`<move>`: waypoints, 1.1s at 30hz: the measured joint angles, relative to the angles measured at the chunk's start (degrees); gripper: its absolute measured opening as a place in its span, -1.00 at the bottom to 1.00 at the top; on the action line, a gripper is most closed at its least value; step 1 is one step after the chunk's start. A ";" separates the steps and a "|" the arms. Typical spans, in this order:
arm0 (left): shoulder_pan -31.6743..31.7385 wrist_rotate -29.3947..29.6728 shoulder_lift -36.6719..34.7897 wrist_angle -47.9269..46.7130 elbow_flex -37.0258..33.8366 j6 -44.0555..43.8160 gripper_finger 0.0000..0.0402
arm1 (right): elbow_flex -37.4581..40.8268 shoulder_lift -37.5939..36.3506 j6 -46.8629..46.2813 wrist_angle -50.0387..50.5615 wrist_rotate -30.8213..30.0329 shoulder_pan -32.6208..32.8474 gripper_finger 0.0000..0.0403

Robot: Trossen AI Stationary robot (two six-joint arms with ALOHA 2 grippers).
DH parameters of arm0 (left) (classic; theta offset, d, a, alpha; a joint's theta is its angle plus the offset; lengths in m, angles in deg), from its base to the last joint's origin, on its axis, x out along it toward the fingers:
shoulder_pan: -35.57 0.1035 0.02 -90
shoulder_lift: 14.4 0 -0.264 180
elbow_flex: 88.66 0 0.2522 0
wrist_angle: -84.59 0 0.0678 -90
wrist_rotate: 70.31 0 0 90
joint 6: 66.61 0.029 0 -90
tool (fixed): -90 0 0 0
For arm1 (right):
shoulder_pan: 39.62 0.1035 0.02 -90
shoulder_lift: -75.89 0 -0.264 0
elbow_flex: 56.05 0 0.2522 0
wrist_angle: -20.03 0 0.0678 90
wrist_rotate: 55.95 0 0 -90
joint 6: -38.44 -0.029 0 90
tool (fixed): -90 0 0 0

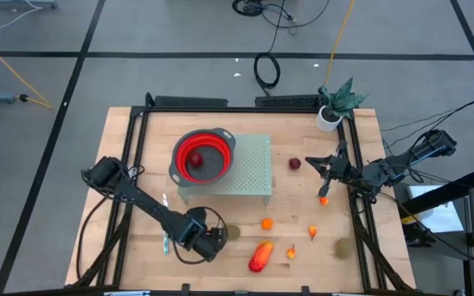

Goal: Pick & Place Fruit
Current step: Put the left peach into the strainer bowl on the shelf

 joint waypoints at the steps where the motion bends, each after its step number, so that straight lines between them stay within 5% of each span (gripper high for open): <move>1: 0.24 -0.22 0.00 0.20 0.00 0.47 0.58 | 0.00 0.00 -0.02 0.00 -0.01 0.00 -1.00; 23: 0.57 -4.69 5.22 4.12 0.21 3.02 0.26 | 0.02 0.00 0.00 -0.89 -0.01 0.02 -1.00; 33: 0.55 -4.74 5.38 3.72 0.09 2.72 -0.06 | 0.02 0.02 -0.50 -1.07 -0.01 0.02 -1.00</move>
